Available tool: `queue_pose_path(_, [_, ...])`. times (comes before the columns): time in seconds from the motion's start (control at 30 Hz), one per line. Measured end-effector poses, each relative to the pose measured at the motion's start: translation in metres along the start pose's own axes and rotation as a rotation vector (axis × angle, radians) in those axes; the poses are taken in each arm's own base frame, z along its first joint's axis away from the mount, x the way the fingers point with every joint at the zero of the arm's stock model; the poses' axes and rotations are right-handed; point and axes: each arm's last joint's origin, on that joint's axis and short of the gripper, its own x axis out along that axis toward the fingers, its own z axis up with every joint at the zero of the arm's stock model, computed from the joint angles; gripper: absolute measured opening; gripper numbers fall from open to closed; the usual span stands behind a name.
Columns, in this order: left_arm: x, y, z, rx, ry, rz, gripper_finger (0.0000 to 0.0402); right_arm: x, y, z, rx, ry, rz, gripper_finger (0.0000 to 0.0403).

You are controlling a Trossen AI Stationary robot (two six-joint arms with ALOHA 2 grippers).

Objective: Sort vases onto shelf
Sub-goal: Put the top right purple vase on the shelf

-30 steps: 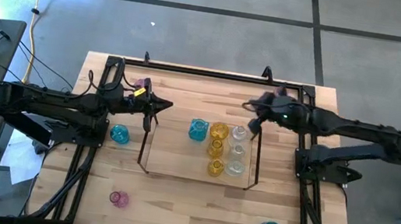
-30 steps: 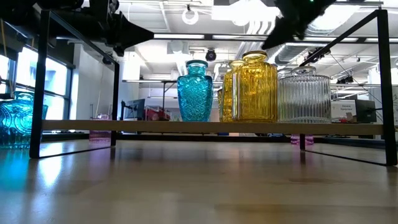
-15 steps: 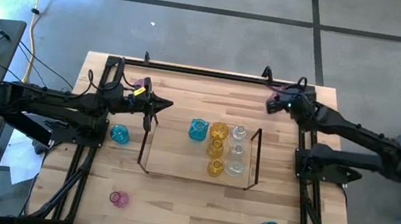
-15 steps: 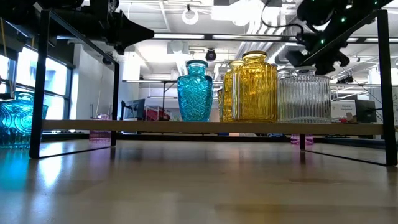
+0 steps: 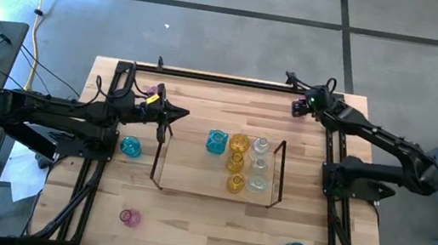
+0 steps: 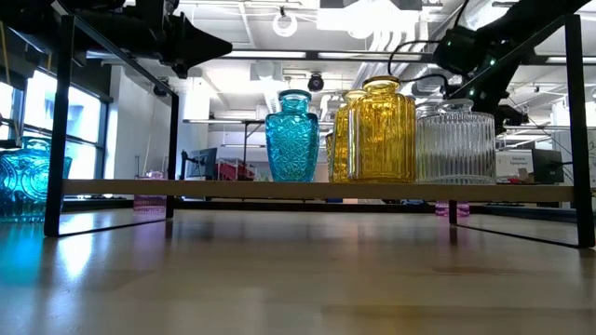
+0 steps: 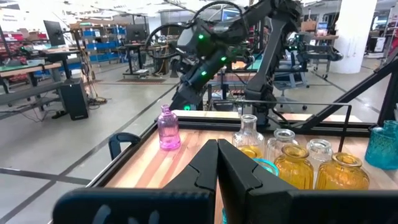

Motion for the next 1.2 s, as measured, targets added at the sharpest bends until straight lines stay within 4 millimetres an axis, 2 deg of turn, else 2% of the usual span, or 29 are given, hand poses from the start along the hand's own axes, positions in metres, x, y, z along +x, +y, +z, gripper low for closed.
queue_pose_path(0.47, [0.0,0.0,-0.001,0.0,0.01,-0.001,0.0,0.039,0.008,0.005,-0.003,0.023,0.007,0.0279])
queue_pose_path(0.63, [0.0,0.0,-0.001,0.0,0.011,-0.001,0.0,0.043,0.01,0.005,-0.021,0.019,-0.007,0.0225])
queue_pose_path(0.87, [0.0,0.0,-0.001,0.0,0.011,-0.001,0.0,0.042,0.012,0.008,-0.037,-0.011,-0.004,0.0091])
queue_pose_path(1.07, [0.0,0.0,-0.001,-0.001,0.011,-0.001,0.0,0.036,0.02,0.009,-0.145,-0.02,0.014,0.0092])
queue_pose_path(1.2, [0.0,0.0,-0.001,-0.002,0.011,0.0,0.0,0.025,0.031,0.018,-0.159,-0.044,0.069,0.0092])
